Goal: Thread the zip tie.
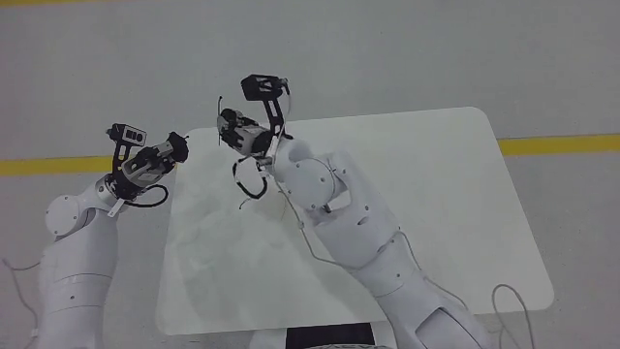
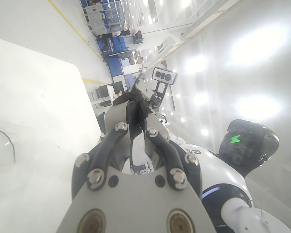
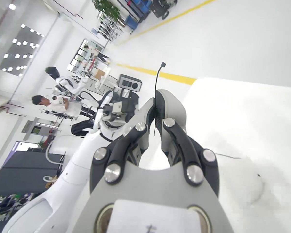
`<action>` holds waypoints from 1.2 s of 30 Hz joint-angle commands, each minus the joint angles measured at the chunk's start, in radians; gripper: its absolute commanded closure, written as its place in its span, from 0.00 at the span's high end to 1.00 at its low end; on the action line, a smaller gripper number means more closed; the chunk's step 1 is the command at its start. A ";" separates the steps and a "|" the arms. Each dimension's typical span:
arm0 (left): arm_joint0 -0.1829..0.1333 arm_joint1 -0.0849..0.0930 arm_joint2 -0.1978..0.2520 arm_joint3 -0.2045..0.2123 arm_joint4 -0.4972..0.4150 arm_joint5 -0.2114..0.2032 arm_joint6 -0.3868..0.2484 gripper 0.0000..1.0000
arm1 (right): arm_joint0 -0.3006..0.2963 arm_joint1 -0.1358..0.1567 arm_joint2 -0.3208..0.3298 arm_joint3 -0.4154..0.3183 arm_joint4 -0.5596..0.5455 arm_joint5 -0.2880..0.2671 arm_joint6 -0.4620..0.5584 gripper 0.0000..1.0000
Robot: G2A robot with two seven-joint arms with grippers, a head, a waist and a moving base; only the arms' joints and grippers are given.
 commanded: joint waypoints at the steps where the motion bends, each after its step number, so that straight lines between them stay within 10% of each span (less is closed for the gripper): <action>1: 0.000 0.000 0.000 0.000 0.000 0.000 0.000 0.00 | 0.002 -0.002 -0.013 0.006 0.010 -0.011 -0.028 0.00; 36: 0.065 -0.010 0.084 -0.088 -0.026 0.013 0.152 0.00 | -0.012 0.001 -0.104 0.058 -0.120 -0.061 -0.260 0.00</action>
